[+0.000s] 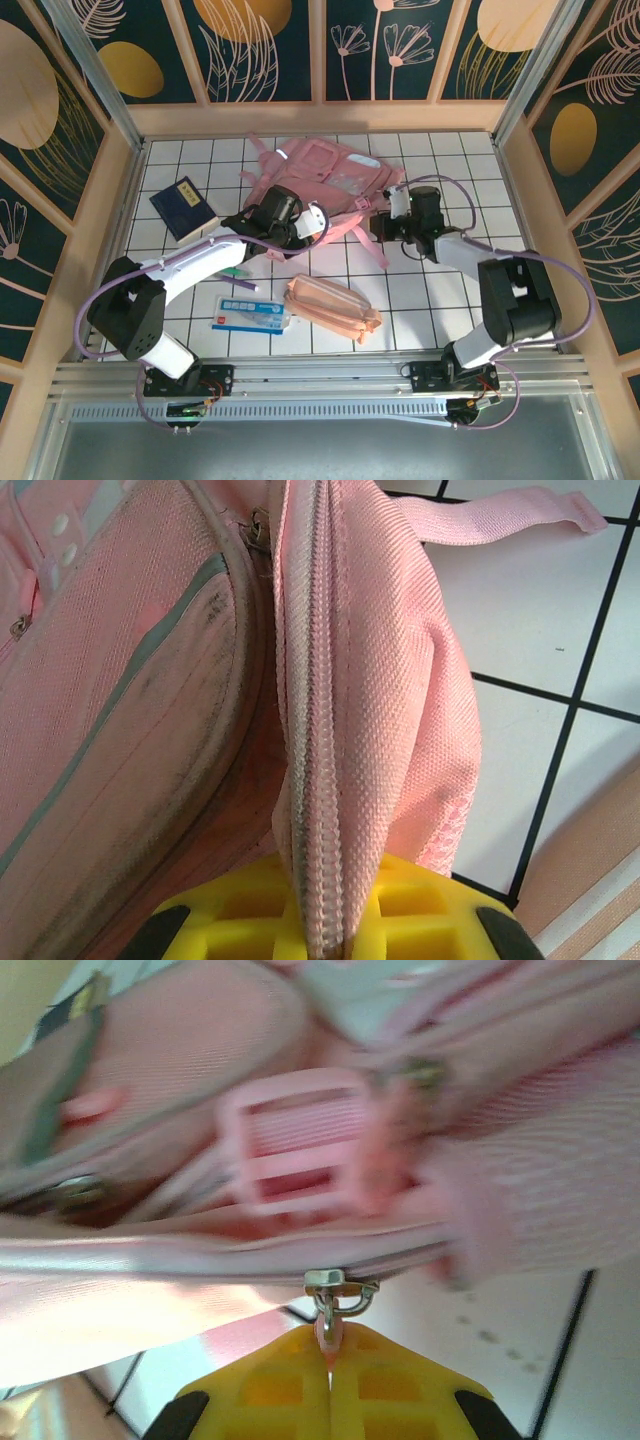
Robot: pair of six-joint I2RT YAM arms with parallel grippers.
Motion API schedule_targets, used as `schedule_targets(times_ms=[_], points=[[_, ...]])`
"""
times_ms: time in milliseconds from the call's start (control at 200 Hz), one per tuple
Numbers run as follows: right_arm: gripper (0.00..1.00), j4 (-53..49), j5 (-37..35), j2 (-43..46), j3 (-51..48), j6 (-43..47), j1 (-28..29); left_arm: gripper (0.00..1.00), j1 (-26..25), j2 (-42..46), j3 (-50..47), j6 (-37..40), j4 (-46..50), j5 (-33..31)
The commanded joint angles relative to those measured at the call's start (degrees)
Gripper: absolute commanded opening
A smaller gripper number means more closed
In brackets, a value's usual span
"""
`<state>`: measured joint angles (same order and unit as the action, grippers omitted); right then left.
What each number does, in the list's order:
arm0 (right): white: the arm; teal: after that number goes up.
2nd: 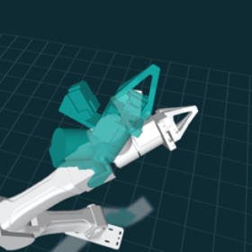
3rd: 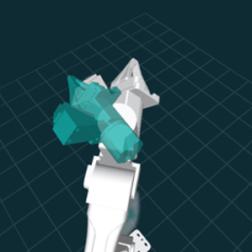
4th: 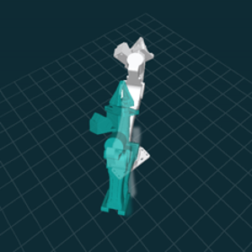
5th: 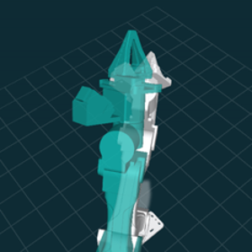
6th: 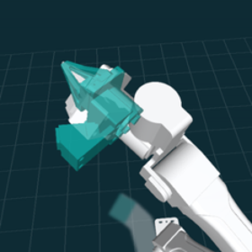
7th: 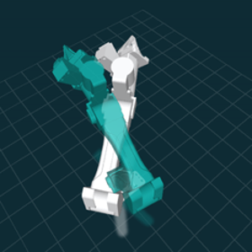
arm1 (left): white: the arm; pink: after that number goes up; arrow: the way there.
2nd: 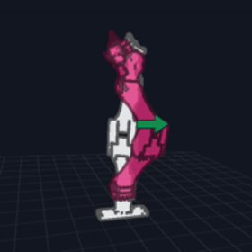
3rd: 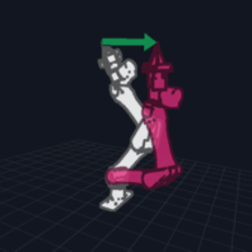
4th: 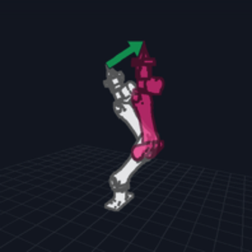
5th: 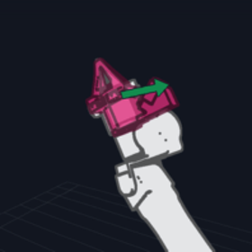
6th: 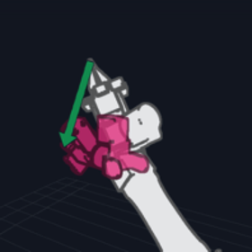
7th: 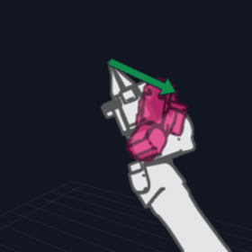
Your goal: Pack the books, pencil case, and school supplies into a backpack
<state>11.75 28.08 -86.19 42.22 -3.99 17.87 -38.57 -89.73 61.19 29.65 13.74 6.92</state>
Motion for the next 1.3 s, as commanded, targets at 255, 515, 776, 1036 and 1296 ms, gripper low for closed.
schedule_targets(times_ms=[255,515,776,1036,1296], points=[[0.00,-8.65,4.61,5.19,4.52,0.51,11.56,0.00,0.29,-3.57,3.16,-5.47,-9.70,7.59],[0.00,-11.89,3.83,6.56,2.59,-0.42,11.47,0.35,0.29,-4.92,2.92,-12.80,-15.34,11.23],[0.00,-18.83,4.51,6.61,7.53,-4.59,5.87,0.59,1.04,4.75,-2.62,-16.14,-14.19,1.57],[0.00,-20.92,-0.39,6.30,7.48,-5.11,5.94,0.99,7.62,11.22,-4.57,-49.05,-0.55,-14.75],[0.00,-22.10,-1.56,4.16,10.29,-5.67,5.70,0.99,12.30,9.40,-12.71,-70.84,1.88,-11.73]])
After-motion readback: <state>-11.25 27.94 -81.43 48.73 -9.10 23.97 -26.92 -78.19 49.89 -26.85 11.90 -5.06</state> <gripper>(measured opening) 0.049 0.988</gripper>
